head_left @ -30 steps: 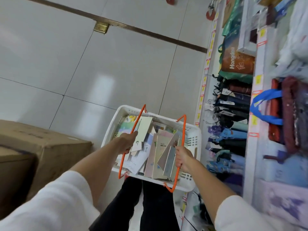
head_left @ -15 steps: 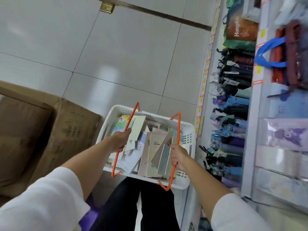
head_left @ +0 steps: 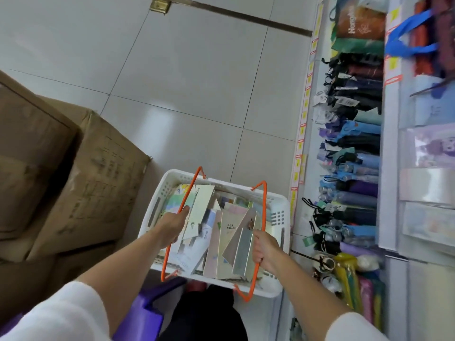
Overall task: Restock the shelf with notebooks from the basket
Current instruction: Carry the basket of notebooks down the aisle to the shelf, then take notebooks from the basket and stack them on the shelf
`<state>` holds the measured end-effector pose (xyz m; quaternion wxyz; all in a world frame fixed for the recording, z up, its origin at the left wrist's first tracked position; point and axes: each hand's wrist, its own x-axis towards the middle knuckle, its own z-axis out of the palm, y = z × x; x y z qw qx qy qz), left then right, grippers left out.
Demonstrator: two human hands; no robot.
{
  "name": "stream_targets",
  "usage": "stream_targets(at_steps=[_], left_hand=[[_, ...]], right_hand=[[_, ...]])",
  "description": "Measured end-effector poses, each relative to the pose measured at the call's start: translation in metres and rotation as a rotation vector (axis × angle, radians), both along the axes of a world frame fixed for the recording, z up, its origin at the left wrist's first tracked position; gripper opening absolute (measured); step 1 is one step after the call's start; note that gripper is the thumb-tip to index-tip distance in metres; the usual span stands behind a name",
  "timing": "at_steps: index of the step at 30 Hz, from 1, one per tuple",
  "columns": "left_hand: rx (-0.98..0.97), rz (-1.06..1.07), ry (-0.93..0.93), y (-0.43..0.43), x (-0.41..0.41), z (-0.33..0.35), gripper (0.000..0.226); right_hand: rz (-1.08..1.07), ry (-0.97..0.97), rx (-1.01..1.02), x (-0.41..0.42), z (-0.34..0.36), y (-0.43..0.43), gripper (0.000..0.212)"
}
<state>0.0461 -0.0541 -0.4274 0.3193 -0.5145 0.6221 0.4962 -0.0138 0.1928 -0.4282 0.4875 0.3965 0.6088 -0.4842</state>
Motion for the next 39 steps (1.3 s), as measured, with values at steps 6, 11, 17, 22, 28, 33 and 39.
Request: stream_targets(at_steps=[6, 11, 17, 22, 28, 33, 39], left_hand=[[0.035, 0.016, 0.008, 0.018, 0.030, -0.029, 0.049], [-0.001, 0.004, 0.013, 0.026, 0.043, -0.062, 0.050], [-0.049, -0.065, -0.053, 0.036, 0.069, -0.089, 0.052], [-0.066, -0.070, -0.042, 0.028, 0.070, -0.089, 0.039], [-0.603, -0.428, -0.162, 0.020, 0.062, -0.060, 0.036], [-0.504, -0.486, 0.061, 0.042, 0.059, -0.072, 0.026], [-0.314, -0.448, 0.173, 0.093, 0.047, -0.091, 0.028]], right_hand=[[-0.078, 0.053, 0.067, 0.035, -0.024, 0.008, 0.045], [-0.093, 0.058, 0.101, 0.055, -0.056, 0.013, 0.046], [-0.076, 0.033, 0.167, 0.093, -0.096, 0.020, 0.042], [-0.056, 0.067, 0.198, 0.088, -0.105, 0.032, 0.033], [0.435, 0.226, 0.754, 0.074, -0.087, 0.066, 0.045], [0.419, 0.408, 0.651, 0.071, -0.085, 0.077, 0.037], [0.180, 0.462, 0.444, 0.082, -0.104, 0.073, 0.026]])
